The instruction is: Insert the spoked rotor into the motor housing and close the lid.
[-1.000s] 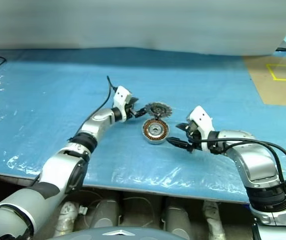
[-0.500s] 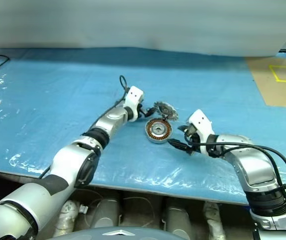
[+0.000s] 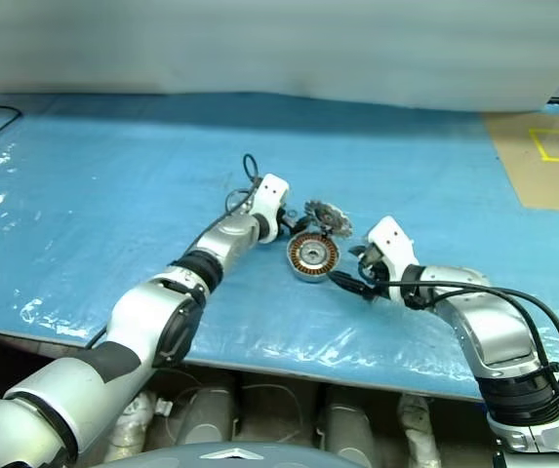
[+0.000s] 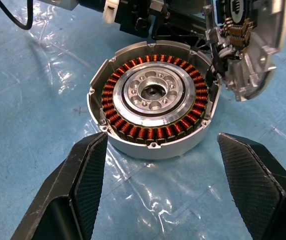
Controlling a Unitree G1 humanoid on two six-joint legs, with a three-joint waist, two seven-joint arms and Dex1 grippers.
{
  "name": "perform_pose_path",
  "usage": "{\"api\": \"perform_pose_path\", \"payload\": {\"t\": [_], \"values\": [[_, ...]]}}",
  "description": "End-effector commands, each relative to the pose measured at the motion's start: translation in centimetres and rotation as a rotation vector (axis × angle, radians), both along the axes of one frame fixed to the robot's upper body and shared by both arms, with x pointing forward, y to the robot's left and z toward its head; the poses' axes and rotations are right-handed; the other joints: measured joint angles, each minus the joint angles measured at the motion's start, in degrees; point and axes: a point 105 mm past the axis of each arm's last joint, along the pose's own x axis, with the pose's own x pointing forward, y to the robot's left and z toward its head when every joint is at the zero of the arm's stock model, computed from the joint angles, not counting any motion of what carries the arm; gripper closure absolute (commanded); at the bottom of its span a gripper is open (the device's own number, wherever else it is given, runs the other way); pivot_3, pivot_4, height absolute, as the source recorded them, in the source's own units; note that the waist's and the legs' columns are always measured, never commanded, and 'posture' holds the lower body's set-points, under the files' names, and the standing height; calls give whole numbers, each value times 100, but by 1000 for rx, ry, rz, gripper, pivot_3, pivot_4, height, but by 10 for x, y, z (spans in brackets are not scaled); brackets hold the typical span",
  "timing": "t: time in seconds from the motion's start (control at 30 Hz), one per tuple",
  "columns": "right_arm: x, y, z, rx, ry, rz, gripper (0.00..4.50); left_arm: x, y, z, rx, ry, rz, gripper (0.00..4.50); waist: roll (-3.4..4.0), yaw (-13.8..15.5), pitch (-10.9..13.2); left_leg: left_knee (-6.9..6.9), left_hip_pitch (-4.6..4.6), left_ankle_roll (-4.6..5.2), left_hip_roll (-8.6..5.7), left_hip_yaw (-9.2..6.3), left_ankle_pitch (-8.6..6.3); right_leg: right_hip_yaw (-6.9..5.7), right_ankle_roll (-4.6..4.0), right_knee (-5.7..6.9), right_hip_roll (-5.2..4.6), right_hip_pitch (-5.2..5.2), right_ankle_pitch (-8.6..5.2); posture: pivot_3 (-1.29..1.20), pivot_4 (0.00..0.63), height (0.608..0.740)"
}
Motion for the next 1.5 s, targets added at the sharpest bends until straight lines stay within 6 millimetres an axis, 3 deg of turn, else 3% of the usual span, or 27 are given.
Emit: {"api": "perform_pose_path", "payload": {"t": [0.03,0.17,0.27,0.4,0.5,0.6,0.7,0.77,1.07,1.23,1.37,1.5], "values": [[0,3,7,11,-39,3,834,-1,2,-9,48,26,26,121,0,-2,0,0,2,0,0,0,0,0,1,0,0,1,0,0,150,740],[-2,4,5,12,-40,-4,834,-3,2,-14,52,45,31,121,0,-4,0,0,14,2,0,0,0,0,3,0,0,11,-2,0,150,740],[-2,4,5,14,-39,-10,800,-5,-1,-16,43,56,20,715,0,-3,0,0,15,3,0,0,1,0,4,-2,0,13,-2,0,150,740],[-2,4,4,14,-41,-15,800,-7,-3,-18,55,66,8,1960,0,2,0,-1,14,3,-1,0,1,0,5,-5,-1,14,-2,0,150,740],[-2,5,4,14,-44,-19,800,-9,-4,-20,62,72,-9,1960,0,3,0,-2,14,3,-3,0,1,-1,6,-7,-5,15,-2,0,150,740],[-1,4,4,11,-47,-25,800,-12,-7,-21,50,86,-37,2505,0,4,0,-4,14,4,-5,0,1,-2,6,-8,-8,16,-2,0,150,740],[0,3,3,7,-51,-35,800,-11,-4,-22,70,83,-38,3478,0,8,0,-8,15,5,-6,0,2,-5,7,-13,-11,19,-2,0,150,740],[0,3,3,7,-54,-37,800,-13,-5,-22,64,88,-60,3777,0,8,0,-12,15,6,-7,0,2,-7,10,-20,-11,22,0,0,150,740],[3,7,3,16,-57,-27,800,-7,9,-19,84,47,-42,3782,2,4,-1,-55,48,8,-6,0,3,-17,22,-92,-17,80,9,0,150,740],[5,10,8,49,-63,-19,800,-3,12,13,-69,-127,-111,3782,2,-19,-1,-57,48,8,-5,1,3,-18,21,-92,-13,77,9,0,150,740],[5,5,13,66,-72,-21,800,-7,33,17,-93,-171,-162,3782,1,-20,0,-65,45,8,0,1,3,-18,-12,-97,-13,72,27,0,150,740],[3,-4,21,92,-73,-20,800,-20,52,39,-226,-234,-271,3782,2,-19,0,-82,44,8,5,3,3,-18,-21,-108,-19,70,32,0,150,740]]}}
